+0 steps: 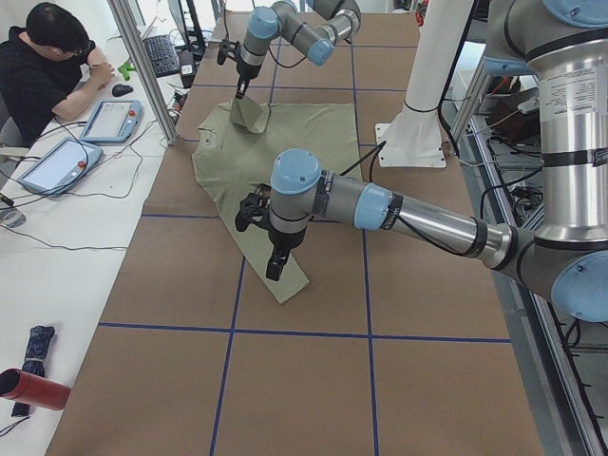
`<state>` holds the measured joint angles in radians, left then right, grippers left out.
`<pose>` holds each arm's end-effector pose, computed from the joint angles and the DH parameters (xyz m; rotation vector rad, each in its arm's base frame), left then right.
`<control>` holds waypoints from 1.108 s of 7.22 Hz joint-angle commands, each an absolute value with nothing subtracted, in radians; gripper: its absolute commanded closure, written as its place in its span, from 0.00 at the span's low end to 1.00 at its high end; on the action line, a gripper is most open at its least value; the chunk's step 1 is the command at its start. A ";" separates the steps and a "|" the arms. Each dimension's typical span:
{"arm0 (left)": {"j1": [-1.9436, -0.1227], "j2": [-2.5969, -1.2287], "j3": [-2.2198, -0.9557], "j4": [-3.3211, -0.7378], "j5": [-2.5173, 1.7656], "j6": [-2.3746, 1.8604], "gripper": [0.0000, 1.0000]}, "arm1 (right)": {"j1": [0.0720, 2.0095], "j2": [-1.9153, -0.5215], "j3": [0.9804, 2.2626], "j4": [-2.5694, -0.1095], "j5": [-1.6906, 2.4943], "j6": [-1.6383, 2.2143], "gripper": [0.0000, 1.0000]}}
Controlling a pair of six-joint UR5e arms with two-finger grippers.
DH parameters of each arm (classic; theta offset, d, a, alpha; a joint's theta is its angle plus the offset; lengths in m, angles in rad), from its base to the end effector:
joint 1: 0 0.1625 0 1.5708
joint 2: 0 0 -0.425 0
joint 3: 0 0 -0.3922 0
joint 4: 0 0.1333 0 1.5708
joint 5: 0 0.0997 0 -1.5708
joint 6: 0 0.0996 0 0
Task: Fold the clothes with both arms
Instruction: 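Carry the sleeve with the right gripper across the shirt body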
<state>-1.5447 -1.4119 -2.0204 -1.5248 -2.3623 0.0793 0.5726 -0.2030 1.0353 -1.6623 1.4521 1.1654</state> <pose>-0.0514 -0.4237 0.5135 0.2530 0.7820 0.1962 -0.6111 -0.5666 -0.0361 0.4483 -0.6011 0.2033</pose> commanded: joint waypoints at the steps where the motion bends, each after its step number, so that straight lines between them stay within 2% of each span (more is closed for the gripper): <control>1: -1.545 -1.407 -2.022 -1.525 -2.362 0.080 0.00 | 0.514 -0.161 0.938 -1.591 1.395 1.241 1.00; 5: -1.545 -1.407 -2.022 -1.525 -2.362 0.080 0.00 | 0.517 -0.100 0.775 -1.380 1.370 1.298 1.00; 6: -1.545 -1.407 -2.022 -1.525 -2.362 0.080 0.00 | 0.517 -0.097 0.729 -1.321 1.371 1.311 0.80; 8: -1.545 -1.408 -2.022 -1.525 -2.362 0.080 0.00 | 0.520 -0.086 0.712 -1.305 1.371 1.310 0.02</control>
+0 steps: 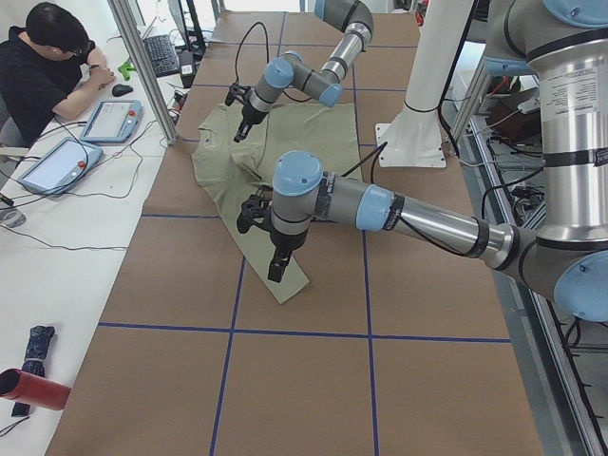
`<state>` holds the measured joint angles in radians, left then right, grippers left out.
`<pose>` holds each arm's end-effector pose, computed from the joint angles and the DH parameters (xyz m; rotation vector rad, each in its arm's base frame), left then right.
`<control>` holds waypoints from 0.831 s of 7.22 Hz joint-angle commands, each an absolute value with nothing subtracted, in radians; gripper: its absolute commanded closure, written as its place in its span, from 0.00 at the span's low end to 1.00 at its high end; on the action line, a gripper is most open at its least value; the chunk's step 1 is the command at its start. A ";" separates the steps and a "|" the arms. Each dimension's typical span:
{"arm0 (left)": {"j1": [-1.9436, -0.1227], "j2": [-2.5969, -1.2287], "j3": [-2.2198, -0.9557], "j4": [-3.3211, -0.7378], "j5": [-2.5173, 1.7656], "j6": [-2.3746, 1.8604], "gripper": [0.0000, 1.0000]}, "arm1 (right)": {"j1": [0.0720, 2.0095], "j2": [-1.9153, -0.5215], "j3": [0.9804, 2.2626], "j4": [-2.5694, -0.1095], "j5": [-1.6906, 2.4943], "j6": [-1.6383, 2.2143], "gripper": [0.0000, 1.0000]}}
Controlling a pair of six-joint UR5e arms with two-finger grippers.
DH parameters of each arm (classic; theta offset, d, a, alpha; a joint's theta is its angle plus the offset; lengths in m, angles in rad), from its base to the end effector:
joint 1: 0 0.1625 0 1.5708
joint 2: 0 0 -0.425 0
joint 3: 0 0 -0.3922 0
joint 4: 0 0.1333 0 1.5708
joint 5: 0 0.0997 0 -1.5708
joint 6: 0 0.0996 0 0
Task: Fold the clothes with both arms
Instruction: 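Carry the sleeve with the right gripper across the shirt body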
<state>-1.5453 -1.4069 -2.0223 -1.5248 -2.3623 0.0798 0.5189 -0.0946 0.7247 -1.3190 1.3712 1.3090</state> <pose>-0.0517 -0.4218 0.5147 0.2505 0.7821 0.1949 -0.6872 -0.5687 -0.0434 0.5092 -0.7452 0.3275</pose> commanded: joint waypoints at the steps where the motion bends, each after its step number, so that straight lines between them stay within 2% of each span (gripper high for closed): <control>1: -1.545 -1.410 -2.022 -1.525 -2.362 0.075 0.00 | 0.523 -0.071 0.712 -1.305 1.377 1.310 0.01; 3: -1.540 -1.484 -2.004 -1.531 -2.361 0.057 0.00 | 0.560 -0.066 0.719 -1.322 1.512 1.278 0.00; 4: -1.540 -1.537 -1.971 -1.542 -2.358 0.020 0.00 | 0.615 -0.074 0.786 -1.495 1.646 1.250 0.00; 5: -1.539 -1.536 -1.947 -1.602 -2.362 0.009 0.00 | 0.697 -0.124 0.928 -1.678 1.795 1.117 0.00; 6: -1.523 -1.534 -1.938 -1.711 -2.365 0.002 0.00 | 0.745 -0.238 1.069 -1.713 1.859 1.045 0.00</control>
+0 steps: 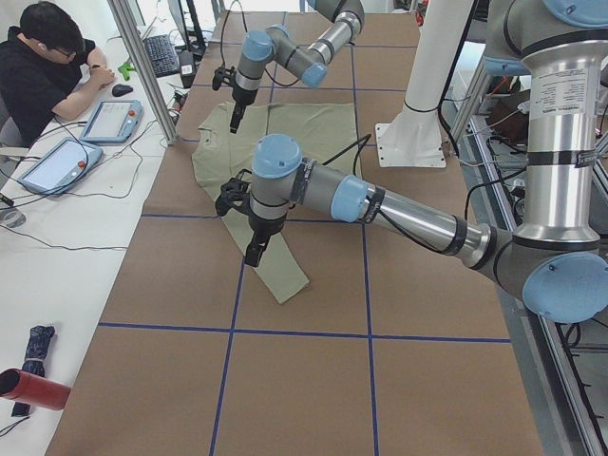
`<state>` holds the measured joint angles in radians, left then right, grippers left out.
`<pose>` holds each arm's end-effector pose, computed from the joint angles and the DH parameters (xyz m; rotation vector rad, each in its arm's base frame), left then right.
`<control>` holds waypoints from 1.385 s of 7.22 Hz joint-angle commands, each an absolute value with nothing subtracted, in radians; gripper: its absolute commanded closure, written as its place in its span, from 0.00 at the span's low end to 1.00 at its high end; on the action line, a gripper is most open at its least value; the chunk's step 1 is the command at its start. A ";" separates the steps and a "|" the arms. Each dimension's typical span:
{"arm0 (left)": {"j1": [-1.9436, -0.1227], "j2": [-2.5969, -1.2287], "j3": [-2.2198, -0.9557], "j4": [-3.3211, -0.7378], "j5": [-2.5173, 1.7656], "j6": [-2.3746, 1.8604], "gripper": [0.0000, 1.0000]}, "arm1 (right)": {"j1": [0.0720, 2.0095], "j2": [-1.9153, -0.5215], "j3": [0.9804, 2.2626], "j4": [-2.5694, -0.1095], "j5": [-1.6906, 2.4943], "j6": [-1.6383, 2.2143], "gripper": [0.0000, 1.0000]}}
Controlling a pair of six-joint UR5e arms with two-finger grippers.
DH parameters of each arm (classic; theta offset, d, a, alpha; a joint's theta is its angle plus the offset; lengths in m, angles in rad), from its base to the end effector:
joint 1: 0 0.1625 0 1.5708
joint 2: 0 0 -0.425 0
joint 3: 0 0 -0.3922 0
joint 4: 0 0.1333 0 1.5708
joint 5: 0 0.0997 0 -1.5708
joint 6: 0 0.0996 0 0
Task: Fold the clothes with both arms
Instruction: 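Release the sleeve on the shirt and raise the right gripper away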
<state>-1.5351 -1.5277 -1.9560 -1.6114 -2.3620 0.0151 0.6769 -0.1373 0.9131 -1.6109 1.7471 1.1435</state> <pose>-0.0457 -0.4717 0.4833 0.3546 0.7856 0.1990 -0.5828 -0.6169 -0.0482 0.2418 -0.7138 0.1728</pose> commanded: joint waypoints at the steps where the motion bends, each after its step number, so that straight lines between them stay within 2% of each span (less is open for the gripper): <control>1: -1.452 -1.534 -1.927 -1.732 -2.384 -0.044 0.00 | 0.779 -0.326 1.133 -1.713 1.873 0.999 0.00; 3: -1.365 -1.517 -1.898 -1.784 -2.350 -0.232 0.00 | 0.926 -0.572 1.346 -1.712 2.053 0.795 0.00; 5: -1.303 -1.419 -1.896 -1.943 -2.339 -0.350 0.00 | 1.042 -0.847 1.553 -1.712 2.075 0.509 0.00; 6: -1.246 -1.354 -1.894 -2.080 -2.263 -0.459 0.00 | 1.108 -0.953 1.603 -1.703 2.150 0.376 0.00; 7: -1.194 -1.321 -1.852 -2.215 -2.232 -0.571 0.00 | 1.159 -1.051 1.646 -1.689 2.213 0.273 0.00; 8: -1.169 -1.303 -1.733 -2.409 -2.230 -0.627 0.00 | 1.179 -1.146 1.720 -1.686 2.215 0.243 0.00; 10: -1.024 -1.304 -1.603 -2.644 -2.113 -0.809 0.00 | 1.181 -1.187 1.770 -1.687 2.212 0.255 0.00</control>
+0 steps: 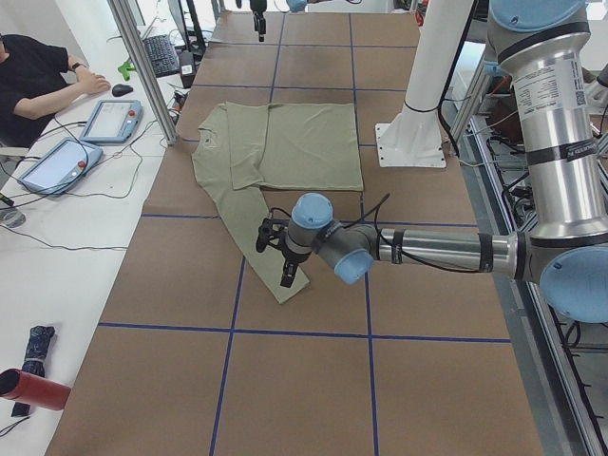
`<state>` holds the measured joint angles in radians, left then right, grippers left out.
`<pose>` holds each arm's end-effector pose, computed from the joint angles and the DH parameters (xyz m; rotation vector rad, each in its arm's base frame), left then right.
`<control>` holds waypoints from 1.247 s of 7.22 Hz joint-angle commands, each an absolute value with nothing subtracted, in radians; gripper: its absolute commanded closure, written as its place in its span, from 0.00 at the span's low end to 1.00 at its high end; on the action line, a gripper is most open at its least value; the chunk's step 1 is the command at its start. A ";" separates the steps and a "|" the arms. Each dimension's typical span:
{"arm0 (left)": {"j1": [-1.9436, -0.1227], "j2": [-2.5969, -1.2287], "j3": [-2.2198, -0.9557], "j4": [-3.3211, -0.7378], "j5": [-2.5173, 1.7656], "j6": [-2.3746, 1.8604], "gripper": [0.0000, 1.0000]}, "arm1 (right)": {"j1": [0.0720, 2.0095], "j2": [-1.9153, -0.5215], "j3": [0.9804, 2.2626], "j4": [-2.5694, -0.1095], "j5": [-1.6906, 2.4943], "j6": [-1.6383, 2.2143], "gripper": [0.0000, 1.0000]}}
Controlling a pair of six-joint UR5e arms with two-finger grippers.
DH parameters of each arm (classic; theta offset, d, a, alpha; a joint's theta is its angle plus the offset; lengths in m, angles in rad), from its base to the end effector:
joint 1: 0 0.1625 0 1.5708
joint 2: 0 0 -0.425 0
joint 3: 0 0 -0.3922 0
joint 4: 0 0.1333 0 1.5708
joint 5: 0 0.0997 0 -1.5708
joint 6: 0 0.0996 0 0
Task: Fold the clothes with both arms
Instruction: 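Release the sleeve on the shirt and raise the right gripper away, then lower the left gripper and grasp the cuff of the other sleeve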
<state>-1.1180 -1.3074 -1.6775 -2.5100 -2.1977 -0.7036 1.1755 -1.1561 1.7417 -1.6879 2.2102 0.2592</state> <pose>0.1096 -0.3963 0.6210 0.3077 0.9083 0.0139 -0.1718 -0.6035 0.3610 0.2272 -0.7414 -0.2790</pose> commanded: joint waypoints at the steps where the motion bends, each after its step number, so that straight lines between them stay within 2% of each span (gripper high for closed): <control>1: -0.937 -1.307 -1.591 -2.655 -2.058 -0.842 0.00 | 1.181 -1.187 1.769 -1.687 2.210 0.253 0.00; 2: -0.916 -1.319 -1.574 -2.658 -2.051 -0.841 0.00 | 1.181 -1.189 1.769 -1.687 2.210 0.253 0.00; 3: -0.896 -1.324 -1.574 -2.668 -2.051 -0.836 0.07 | 1.181 -1.189 1.769 -1.687 2.210 0.255 0.00; 5: -0.847 -1.328 -1.575 -2.677 -2.021 -0.812 0.29 | 1.181 -1.189 1.767 -1.687 2.209 0.255 0.00; 7: -0.842 -1.327 -1.575 -2.675 -1.993 -0.761 0.29 | 1.181 -1.190 1.766 -1.689 2.209 0.255 0.00; 8: -0.841 -1.325 -1.575 -2.677 -1.993 -0.759 0.36 | 1.181 -1.192 1.766 -1.689 2.209 0.256 0.00; 9: -0.841 -1.321 -1.575 -2.677 -1.991 -0.758 0.49 | 1.181 -1.195 1.767 -1.689 2.210 0.256 0.00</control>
<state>-0.8417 -1.3248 -1.5753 -2.6764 -1.9938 -0.7632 1.1812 -1.1922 1.7659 -1.6888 2.2092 0.2556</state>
